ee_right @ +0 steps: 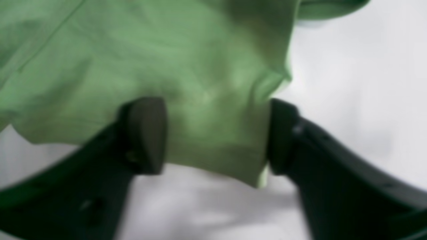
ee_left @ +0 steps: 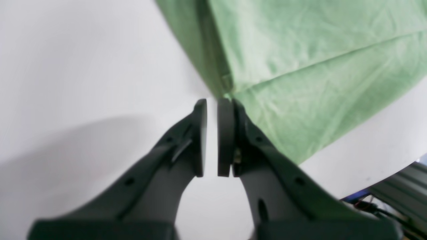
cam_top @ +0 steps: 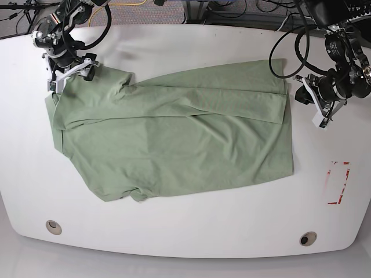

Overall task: Fold the T-shirt properly
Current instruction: 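Move the right gripper to the polo's shoulder edge and grasp it, then drag the grasped edge with the right gripper, then release it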

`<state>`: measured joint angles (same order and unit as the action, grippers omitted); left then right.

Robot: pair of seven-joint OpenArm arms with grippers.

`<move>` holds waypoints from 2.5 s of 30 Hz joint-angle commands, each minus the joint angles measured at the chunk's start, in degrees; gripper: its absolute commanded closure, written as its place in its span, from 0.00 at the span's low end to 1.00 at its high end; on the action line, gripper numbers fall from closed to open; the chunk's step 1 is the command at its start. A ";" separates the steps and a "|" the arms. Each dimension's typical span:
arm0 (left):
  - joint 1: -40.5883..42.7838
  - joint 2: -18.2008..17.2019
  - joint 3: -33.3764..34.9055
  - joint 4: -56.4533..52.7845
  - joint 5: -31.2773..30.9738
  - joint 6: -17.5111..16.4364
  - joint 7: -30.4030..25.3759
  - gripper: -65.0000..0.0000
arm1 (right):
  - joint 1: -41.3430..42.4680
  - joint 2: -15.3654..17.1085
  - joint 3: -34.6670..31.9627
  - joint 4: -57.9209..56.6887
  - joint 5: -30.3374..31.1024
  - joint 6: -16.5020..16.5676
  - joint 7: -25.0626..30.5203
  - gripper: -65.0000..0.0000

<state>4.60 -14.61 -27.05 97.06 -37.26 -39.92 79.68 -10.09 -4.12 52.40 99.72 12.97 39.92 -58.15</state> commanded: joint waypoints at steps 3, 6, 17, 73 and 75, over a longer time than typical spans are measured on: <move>-0.69 -0.91 -0.25 0.92 -0.68 -0.08 -0.87 0.93 | -0.07 -0.76 -0.14 2.39 0.17 0.08 -1.59 1.00; -0.60 -1.52 -0.25 0.92 -0.68 -0.08 -0.87 0.93 | -0.15 -1.11 -0.14 4.15 0.17 0.08 -1.76 0.99; -0.60 -1.70 -0.25 0.66 -0.68 -0.08 -0.87 0.93 | 0.37 -1.37 -5.59 13.73 0.26 0.08 -6.07 1.00; 0.63 -1.34 9.07 4.18 -0.68 -0.08 -0.87 0.93 | 33.96 12.25 -17.72 -20.56 3.51 0.08 2.90 0.73; 0.63 -1.17 10.04 5.67 -0.68 -0.08 -0.87 0.93 | 33.87 12.43 -17.72 -19.85 3.51 0.08 2.63 0.58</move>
<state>5.91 -15.40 -17.63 99.59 -37.06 -39.94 79.70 22.31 7.27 34.76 78.06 15.42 39.88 -56.55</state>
